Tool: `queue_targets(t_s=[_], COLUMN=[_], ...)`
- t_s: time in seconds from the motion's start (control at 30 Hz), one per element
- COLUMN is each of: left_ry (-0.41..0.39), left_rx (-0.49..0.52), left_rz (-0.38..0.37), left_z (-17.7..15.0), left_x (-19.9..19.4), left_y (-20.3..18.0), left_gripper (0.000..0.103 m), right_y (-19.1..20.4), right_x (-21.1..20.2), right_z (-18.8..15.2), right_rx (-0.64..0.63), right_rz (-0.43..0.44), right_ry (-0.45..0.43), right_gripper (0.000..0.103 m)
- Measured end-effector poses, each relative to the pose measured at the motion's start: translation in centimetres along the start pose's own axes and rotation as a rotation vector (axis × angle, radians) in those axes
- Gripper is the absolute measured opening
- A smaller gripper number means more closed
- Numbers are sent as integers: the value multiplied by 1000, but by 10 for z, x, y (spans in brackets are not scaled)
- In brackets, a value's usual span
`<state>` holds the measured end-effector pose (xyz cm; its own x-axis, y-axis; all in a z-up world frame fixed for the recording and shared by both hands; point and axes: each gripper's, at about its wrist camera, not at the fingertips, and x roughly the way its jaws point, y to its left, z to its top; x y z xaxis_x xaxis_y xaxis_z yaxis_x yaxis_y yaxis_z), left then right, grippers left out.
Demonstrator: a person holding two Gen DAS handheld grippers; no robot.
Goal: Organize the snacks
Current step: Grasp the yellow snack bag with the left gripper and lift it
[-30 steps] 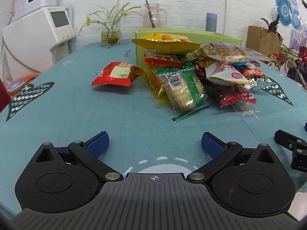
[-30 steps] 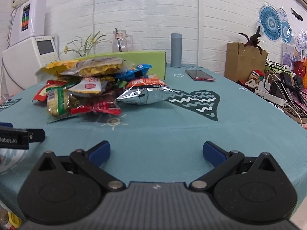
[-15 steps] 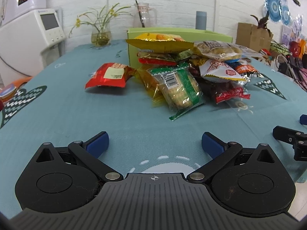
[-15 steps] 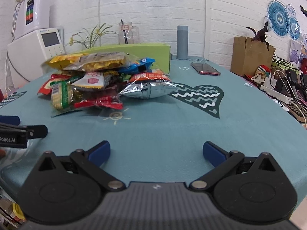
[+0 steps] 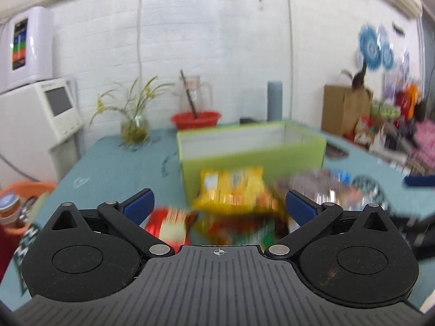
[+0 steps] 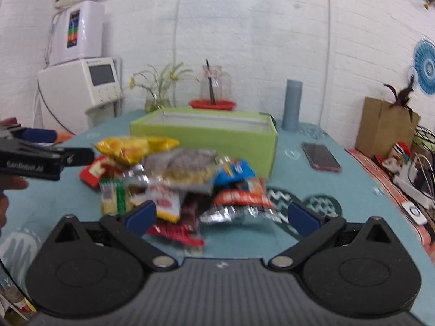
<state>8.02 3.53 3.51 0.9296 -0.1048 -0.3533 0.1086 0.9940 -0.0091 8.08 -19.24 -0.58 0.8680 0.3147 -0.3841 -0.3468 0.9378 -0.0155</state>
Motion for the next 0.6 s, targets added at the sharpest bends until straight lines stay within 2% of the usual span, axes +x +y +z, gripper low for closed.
queue_targets(t_s=[0.07,0.13,0.2,0.27,0.37,0.47,0.5,0.53,0.6], left_ry=[45,109,162,193,248,304,314,321,329], left_rx=[-43,-60,-67,-57,-101,-142,-139,-133,-136], left_rz=[-78,-110,-103,-154,-235,-300,-304,-283,-287], left_z=[19,28,33,38,41,37,35,33,27], left_x=[24,50,73,86,101,115,119,121,125], left_y=[12,20,27,36,48,58,59,60,65], left_gripper=[93,93,92,92,92,91,90,82,79], right_y=[4,14,30,44,58,66,68,69,70], right_x=[17,32,44,56,83,108,114,119,127], right_z=[15,30,41,48,54,52,51,51,52], right_rx=[29,23,-19,-41,-14,20,23,31,46], right_rz=[62,136,202,274,358,371,372,375,385], right_ry=[1,-3,4,5,65,132,143,156,175], right_gripper=[103,103,103,102,102,102,102,102,102])
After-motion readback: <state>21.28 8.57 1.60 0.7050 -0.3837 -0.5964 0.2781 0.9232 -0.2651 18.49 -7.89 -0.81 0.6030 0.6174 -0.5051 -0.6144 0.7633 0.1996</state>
